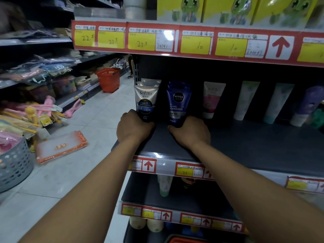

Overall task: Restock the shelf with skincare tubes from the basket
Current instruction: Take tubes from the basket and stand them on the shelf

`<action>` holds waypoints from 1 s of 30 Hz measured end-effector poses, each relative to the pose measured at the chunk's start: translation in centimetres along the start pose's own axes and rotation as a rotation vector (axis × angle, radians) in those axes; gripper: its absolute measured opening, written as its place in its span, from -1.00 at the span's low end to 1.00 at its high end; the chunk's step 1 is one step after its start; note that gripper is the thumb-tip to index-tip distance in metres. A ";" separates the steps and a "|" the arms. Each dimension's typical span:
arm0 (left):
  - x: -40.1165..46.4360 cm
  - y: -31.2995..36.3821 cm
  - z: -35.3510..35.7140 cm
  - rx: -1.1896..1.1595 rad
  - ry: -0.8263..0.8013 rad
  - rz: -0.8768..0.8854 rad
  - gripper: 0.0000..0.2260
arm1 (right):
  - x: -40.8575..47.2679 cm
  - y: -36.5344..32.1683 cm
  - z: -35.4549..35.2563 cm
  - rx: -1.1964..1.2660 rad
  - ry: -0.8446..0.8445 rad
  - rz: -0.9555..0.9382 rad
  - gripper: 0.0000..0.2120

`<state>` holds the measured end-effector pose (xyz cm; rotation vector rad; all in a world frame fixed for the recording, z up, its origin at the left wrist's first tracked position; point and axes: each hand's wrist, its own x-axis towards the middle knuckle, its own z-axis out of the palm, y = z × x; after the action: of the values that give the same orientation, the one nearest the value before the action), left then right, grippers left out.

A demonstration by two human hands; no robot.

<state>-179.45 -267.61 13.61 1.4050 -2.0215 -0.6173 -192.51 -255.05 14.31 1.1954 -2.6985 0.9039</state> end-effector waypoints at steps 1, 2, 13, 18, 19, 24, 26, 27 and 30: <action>0.0 -0.1 0.0 0.001 0.004 -0.002 -0.44 | 0.0 0.0 0.0 -0.003 0.002 0.000 -0.52; 0.1 -0.1 0.0 0.000 0.007 -0.005 -0.46 | 0.1 0.0 0.0 -0.008 0.002 0.000 -0.52; 0.2 0.0 0.0 0.045 0.025 0.013 -0.39 | 0.2 0.0 0.0 -0.030 -0.007 0.000 -0.50; 0.3 0.0 0.1 0.072 0.035 0.016 -0.37 | 0.4 0.1 0.1 -0.015 -0.024 0.001 -0.49; 0.3 0.0 0.0 0.074 0.037 0.017 -0.37 | 0.4 0.1 0.1 -0.018 -0.029 0.001 -0.49; 0.1 0.1 -0.1 0.090 0.040 0.019 -0.36 | 0.6 0.2 0.2 -0.023 -0.039 0.002 -0.50; -0.1 0.2 -0.2 0.088 0.037 0.017 -0.34 | 0.7 0.3 0.2 -0.018 -0.040 0.000 -0.50; -0.3 0.2 -0.3 0.084 0.034 0.016 -0.32 | 0.6 0.3 0.2 -0.014 -0.041 0.002 -0.50; -0.4 0.4 -0.5 0.025 0.009 0.002 -0.31 | 0.7 0.4 0.2 0.004 -0.050 0.009 -0.51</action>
<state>-179.25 -267.08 14.15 1.4182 -2.0295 -0.5854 -193.26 -255.43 14.11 1.2236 -2.7442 0.8930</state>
